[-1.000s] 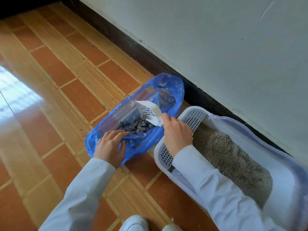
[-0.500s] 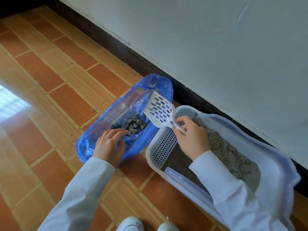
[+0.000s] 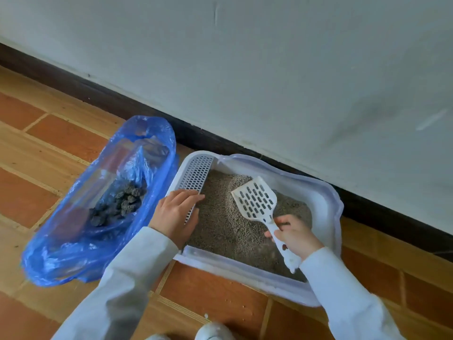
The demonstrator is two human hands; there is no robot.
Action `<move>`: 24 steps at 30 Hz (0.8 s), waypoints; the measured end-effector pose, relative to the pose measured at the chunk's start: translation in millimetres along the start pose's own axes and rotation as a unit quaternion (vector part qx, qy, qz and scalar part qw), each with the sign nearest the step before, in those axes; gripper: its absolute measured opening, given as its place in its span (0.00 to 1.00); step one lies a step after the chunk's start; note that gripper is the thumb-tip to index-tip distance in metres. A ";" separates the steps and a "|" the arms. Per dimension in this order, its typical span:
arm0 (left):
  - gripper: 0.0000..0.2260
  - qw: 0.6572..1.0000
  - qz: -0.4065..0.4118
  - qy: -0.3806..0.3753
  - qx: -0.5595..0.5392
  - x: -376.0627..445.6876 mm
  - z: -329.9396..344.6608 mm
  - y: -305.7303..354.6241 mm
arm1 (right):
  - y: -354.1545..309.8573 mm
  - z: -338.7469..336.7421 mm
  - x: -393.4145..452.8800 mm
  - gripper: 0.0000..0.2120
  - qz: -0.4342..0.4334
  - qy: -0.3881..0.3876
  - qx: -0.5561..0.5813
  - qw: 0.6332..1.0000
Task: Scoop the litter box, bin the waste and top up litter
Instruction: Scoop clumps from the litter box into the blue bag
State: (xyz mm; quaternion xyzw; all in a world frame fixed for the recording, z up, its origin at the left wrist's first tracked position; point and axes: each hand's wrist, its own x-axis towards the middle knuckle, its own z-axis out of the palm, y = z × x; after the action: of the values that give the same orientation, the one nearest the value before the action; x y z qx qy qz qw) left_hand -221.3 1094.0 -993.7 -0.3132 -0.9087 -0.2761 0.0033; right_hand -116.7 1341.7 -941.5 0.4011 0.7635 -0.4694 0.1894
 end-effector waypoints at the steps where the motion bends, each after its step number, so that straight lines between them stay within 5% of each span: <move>1: 0.17 1.000 -0.002 -0.007 0.009 -0.2 3.7 2.2 | 5.2 -0.9 1.6 0.04 0.012 -0.008 -0.023 1.000; 8: 0.20 0.997 -0.027 -0.060 0.037 -9.4 14.1 -4.2 | 21.8 0.0 6.6 0.18 0.046 -0.093 -0.246 0.964; 12: 0.20 0.996 -0.040 -0.065 0.045 -13.4 8.3 -7.1 | 4.9 3.1 0.1 0.22 0.011 -0.116 -0.282 0.952; 18: 0.19 0.995 -0.086 -0.018 0.046 -26.4 -12.4 -23.1 | -54.4 20.5 2.6 0.13 -0.204 -0.013 -0.208 0.957; 24: 0.16 0.973 -0.204 0.070 0.078 -52.6 -44.1 -53.5 | -134.2 76.6 18.4 0.09 -0.370 0.041 -0.101 0.923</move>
State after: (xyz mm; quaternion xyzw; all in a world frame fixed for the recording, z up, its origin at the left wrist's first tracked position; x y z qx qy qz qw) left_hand -217.0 1007.1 -992.5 -0.1002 -0.9696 -0.2204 0.0345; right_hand -240.6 1251.3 -915.3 0.0876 0.9078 -0.4101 0.0106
